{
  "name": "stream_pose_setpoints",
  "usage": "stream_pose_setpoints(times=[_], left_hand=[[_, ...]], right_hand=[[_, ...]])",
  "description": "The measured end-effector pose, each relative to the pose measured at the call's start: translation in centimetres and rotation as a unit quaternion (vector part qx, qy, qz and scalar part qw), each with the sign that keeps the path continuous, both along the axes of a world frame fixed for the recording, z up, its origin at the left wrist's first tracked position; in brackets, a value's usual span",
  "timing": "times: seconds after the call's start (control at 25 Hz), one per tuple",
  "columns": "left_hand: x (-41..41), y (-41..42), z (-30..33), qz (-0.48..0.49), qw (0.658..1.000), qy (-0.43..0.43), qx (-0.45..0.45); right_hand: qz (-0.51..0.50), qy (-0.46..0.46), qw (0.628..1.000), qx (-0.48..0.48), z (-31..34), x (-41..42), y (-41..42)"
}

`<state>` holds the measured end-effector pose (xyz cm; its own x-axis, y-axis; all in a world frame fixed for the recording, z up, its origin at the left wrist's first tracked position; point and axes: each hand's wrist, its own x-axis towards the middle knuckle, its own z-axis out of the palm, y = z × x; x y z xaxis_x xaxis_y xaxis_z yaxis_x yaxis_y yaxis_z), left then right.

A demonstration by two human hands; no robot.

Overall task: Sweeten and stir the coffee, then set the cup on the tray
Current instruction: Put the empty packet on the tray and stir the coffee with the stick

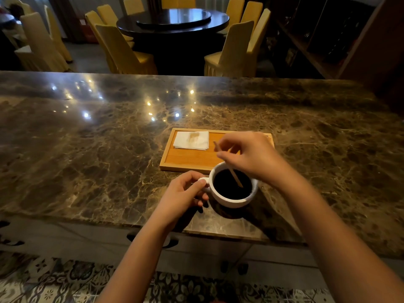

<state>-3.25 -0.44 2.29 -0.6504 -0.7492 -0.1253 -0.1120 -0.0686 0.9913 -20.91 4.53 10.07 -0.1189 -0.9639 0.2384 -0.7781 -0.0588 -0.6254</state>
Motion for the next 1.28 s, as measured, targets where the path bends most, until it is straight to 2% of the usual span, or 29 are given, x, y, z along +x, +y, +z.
stream_pose_setpoints(times=[0.12,0.4,0.56,0.64,0.76,0.88,1.0,1.12,1.2,1.28], left_hand=[[-0.1,-0.1,-0.1,-0.013,1.000,-0.001,-0.002],[-0.1,-0.4,-0.3,-0.037,0.999,0.013,0.004],[0.0,-0.4,-0.3,-0.043,0.999,0.023,0.003],[0.0,-0.4,-0.4,-0.043,0.999,0.027,0.005],[0.0,-0.4,-0.4,-0.042,0.999,0.031,0.008],[0.0,-0.5,-0.4,-0.042,0.999,0.033,0.011],[0.0,-0.5,-0.4,-0.043,0.999,0.032,0.010],[0.0,-0.6,-0.5,-0.043,0.999,0.030,0.009],[0.0,-0.6,-0.5,-0.041,0.999,0.029,0.005],[0.1,-0.6,-0.5,-0.042,0.999,0.029,0.004]], right_hand=[[-0.039,-0.089,0.995,0.010,0.7,-2.9,1.9],[-0.029,-0.222,0.975,-0.004,-0.7,-4.4,6.4],[-0.074,-0.310,0.944,-0.084,-3.4,-2.0,7.0],[-0.121,-0.265,0.945,-0.147,-4.4,-1.1,7.0],[-0.131,-0.136,0.962,-0.196,-4.4,-1.0,7.1],[-0.111,-0.052,0.977,-0.172,-3.8,-1.7,7.5],[-0.086,-0.030,0.988,-0.125,-2.6,-2.1,7.9],[-0.058,-0.107,0.990,-0.075,-1.8,-2.3,8.3],[-0.030,-0.241,0.968,-0.061,-2.0,-1.6,8.0],[-0.048,-0.317,0.943,-0.087,-2.7,-0.6,7.4]])
